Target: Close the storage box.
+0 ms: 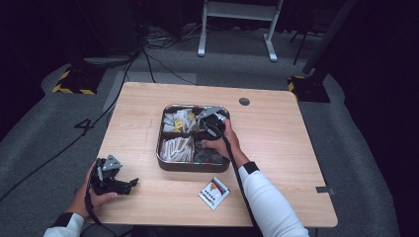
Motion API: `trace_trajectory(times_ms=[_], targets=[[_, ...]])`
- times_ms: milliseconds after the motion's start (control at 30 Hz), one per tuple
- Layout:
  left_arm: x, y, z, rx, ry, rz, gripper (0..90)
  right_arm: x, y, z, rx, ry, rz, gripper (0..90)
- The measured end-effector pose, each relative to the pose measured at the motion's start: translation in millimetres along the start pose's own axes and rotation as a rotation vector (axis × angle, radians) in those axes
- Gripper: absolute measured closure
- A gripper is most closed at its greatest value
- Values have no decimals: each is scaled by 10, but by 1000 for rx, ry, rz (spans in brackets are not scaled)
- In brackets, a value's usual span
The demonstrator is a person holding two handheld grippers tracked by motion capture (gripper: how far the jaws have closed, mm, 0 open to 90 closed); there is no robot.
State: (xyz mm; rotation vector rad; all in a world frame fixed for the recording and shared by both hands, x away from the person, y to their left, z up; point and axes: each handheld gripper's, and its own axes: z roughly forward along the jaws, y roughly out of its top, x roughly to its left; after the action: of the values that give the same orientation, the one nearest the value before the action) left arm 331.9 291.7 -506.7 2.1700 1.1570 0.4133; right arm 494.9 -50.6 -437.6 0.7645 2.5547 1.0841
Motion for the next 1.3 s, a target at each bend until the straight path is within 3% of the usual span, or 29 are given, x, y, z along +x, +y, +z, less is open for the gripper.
trace_trajectory(times_ms=[300, 500, 567, 600, 633, 667, 800, 867, 1300], targets=[[0, 0, 0, 0, 0, 0, 4, -9, 1, -2, -1, 8, -8, 575], [0, 1, -1, 1, 1, 1, 4, -10, 2, 13, -5, 2, -13, 481], [0, 0, 0, 0, 0, 0, 4, -11, 2, 20, -6, 4, -12, 431], [1, 0, 0, 0, 0, 0, 5, -6, -1, 28, -2, 13, -6, 360], [1, 0, 0, 0, 0, 0, 4, -6, -1, 28, -2, 13, -6, 360], [1, 1, 0, 0, 0, 0, 4, 0, 1, 30, 1, 7, -9, 302], [1, 1, 0, 0, 0, 0, 4, 35, 14, 43, 9, -27, -14, 233], [0, 0, 0, 0, 0, 0, 5, 45, 17, 40, 16, -3, -30, 211], [0, 1, -1, 1, 1, 0, 5, 86, 41, -19, 40, -7, -50, 223]])
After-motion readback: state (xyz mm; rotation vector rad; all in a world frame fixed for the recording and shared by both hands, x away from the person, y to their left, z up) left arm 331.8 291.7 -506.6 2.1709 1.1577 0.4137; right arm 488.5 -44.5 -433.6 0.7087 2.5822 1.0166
